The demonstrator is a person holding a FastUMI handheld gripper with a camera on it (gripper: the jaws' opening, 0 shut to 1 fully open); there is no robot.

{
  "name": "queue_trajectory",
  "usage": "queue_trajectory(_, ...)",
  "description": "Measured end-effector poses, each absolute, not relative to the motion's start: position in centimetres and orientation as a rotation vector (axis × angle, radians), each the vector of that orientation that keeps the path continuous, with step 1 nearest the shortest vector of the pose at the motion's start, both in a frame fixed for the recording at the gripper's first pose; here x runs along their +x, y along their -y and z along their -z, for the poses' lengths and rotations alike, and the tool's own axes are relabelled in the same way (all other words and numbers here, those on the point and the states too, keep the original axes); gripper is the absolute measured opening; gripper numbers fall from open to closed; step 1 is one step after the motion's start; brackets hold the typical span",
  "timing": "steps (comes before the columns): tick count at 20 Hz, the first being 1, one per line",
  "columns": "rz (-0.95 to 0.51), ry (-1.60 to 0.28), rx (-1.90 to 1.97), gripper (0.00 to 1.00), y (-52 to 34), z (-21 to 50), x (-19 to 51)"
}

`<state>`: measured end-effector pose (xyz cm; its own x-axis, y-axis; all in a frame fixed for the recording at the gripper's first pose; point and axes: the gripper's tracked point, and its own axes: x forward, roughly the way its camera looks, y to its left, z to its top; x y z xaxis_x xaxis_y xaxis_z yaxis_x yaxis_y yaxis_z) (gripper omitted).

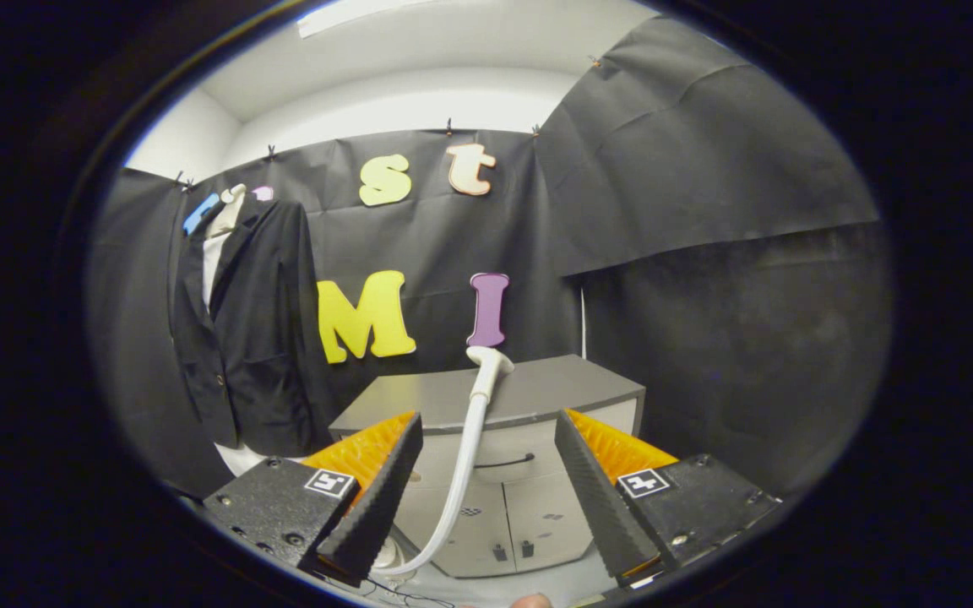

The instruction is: Iron the clothes twice with a garment steamer, once on the left side and once on the right side.

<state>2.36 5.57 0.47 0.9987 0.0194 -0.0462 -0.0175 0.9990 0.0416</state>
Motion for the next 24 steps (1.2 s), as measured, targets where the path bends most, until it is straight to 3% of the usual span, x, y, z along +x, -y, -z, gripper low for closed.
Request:
queue_trajectory(7,0.007,-0.088,0.000,0.98,-9.5,-0.6,5.1)
queue_trajectory(14,-0.047,-0.128,-0.026,0.98,-10.0,-1.8,15.9)
queue_trajectory(24,-0.048,-0.390,0.037,0.96,-5.9,2.8,31.2)
